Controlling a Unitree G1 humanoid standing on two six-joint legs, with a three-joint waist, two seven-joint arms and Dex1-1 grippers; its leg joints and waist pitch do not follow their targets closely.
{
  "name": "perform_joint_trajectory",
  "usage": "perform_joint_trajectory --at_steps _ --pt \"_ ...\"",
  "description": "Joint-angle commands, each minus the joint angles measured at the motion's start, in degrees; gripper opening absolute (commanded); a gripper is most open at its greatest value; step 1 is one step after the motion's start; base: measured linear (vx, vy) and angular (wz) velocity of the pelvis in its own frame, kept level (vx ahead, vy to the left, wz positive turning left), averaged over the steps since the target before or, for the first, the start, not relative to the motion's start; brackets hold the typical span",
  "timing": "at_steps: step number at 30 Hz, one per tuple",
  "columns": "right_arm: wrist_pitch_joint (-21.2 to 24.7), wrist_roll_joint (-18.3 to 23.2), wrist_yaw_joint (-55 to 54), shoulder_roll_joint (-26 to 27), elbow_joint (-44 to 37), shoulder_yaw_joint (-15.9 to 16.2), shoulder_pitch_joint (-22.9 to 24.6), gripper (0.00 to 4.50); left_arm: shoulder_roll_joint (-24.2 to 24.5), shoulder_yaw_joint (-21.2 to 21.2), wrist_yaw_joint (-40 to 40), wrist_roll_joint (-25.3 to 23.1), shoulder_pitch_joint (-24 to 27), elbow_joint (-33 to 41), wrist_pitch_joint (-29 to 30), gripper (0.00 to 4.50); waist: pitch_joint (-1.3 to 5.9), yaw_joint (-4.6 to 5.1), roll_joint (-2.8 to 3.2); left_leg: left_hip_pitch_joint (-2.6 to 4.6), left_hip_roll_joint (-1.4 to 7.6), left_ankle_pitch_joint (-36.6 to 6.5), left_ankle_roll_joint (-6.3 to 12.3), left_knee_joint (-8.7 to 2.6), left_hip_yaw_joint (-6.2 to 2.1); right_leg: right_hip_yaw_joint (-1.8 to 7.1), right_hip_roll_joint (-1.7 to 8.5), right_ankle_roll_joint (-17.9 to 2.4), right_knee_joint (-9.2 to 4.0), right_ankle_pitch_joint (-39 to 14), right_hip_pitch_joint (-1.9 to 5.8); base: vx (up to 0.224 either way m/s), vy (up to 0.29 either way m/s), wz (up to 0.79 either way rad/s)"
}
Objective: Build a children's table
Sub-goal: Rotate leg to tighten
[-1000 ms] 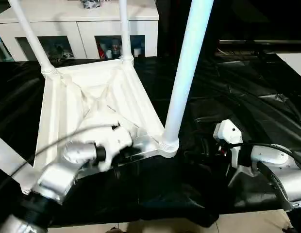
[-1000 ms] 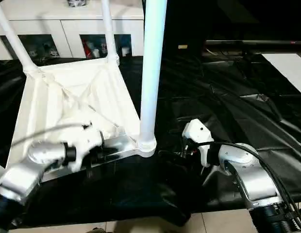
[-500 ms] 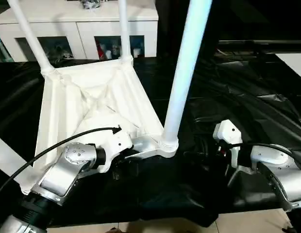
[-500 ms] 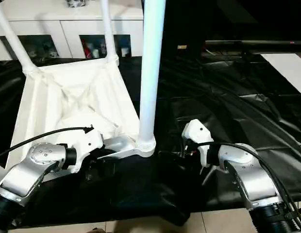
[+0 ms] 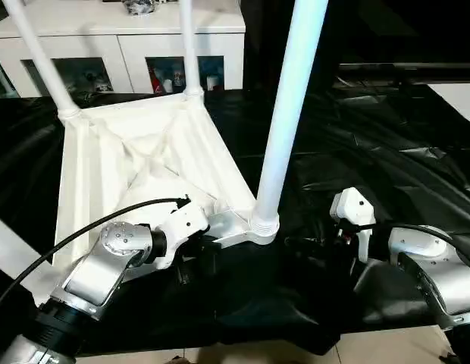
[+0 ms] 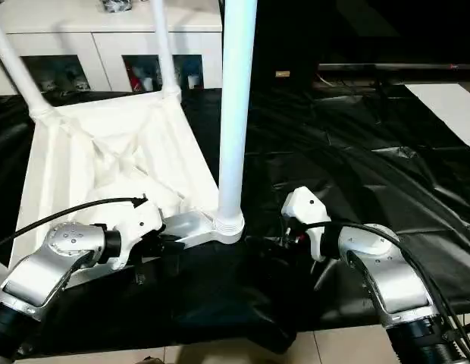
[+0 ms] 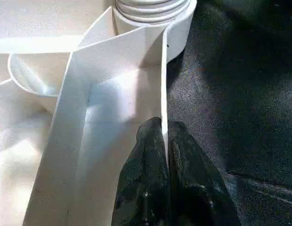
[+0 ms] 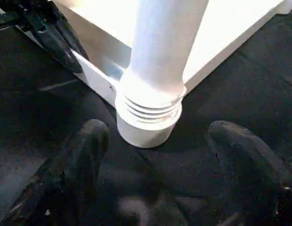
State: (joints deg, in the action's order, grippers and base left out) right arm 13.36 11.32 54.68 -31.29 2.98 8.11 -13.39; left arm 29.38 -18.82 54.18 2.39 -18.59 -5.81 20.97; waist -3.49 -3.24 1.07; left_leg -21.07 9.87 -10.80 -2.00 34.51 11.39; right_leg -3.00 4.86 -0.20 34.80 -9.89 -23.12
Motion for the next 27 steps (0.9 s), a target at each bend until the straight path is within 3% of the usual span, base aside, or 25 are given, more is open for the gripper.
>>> perform_joint_trajectory --at_steps 1,7,9,11,14,19,26,27 --pt "-0.81 -0.64 -0.63 0.53 0.56 0.05 -1.19 3.77 1.02 -1.62 0.20 -1.53 0.46 -0.96 0.61 0.06 3.87 -0.38 -0.59 0.49 2.90 -13.06 2.35 -4.13 -1.72 2.35 3.34 -11.00 -4.51 -18.13 2.43 0.000 0.000 0.00" --pt "-1.59 -0.24 -0.61 3.20 2.91 1.27 -2.21 3.77 1.28 -3.03 0.93 -2.80 0.22 -1.74 0.05 0.06 3.82 -0.14 -0.55 0.60 2.96 -14.16 1.91 -4.24 -1.76 2.34 3.33 -11.05 -4.58 -18.92 2.26 0.000 0.000 0.00" --pt "-1.69 0.18 -1.43 5.25 4.87 1.36 -3.50 3.77 0.30 -2.97 0.59 -2.47 -0.30 -1.79 0.25 0.06 3.85 -0.03 -1.12 0.57 2.97 -14.44 1.70 -4.30 -1.71 2.30 3.32 -11.08 -4.61 -19.20 2.21 0.000 0.000 0.00" --pt "-1.44 0.35 -1.59 5.72 5.38 1.38 -3.88 4.04 0.01 -2.95 0.55 -2.30 -0.42 -1.78 0.25 0.00 3.87 -0.19 -0.83 0.81 3.01 -14.60 1.41 -4.30 -1.73 2.34 3.30 -11.06 -4.59 -19.43 2.06 0.000 0.000 0.00" --pt "-2.69 -0.72 -1.80 6.94 7.98 2.47 -5.54 4.29 -1.02 -3.17 0.25 -2.19 -1.09 -1.83 0.31 0.00 3.86 -0.32 -1.09 0.73 3.03 -14.41 1.17 -4.36 -1.74 2.38 3.36 -11.23 -4.41 -18.40 2.13 0.000 0.000 0.00" --pt "-4.40 -2.86 -2.92 8.07 11.21 3.45 -7.55 4.29 -1.18 -3.23 0.38 -2.01 -1.23 -1.69 0.21 0.00 3.70 -0.37 -1.23 0.66 2.99 -14.16 1.22 -4.43 -1.66 2.40 3.35 -11.24 -4.44 -17.79 2.09 0.000 0.000 0.00" --pt "-7.27 -3.77 -3.74 10.36 16.43 3.57 -10.10 4.29 -1.38 -3.01 0.56 -2.16 -1.10 -2.04 0.01 0.00 3.51 -0.22 -1.16 0.73 3.01 -15.97 0.79 -4.59 -1.80 2.39 3.45 -10.58 -4.71 -20.98 1.91 0.000 0.000 0.00" --pt "-8.25 -3.91 -3.79 10.71 17.52 3.65 -10.62 4.03 -1.43 -2.97 0.67 -2.15 -1.09 -2.06 0.07 0.00 3.52 -0.25 -1.21 0.80 3.05 -16.11 0.70 -4.59 -1.78 2.43 3.45 -10.49 -4.68 -20.93 1.88 0.000 0.000 0.00"
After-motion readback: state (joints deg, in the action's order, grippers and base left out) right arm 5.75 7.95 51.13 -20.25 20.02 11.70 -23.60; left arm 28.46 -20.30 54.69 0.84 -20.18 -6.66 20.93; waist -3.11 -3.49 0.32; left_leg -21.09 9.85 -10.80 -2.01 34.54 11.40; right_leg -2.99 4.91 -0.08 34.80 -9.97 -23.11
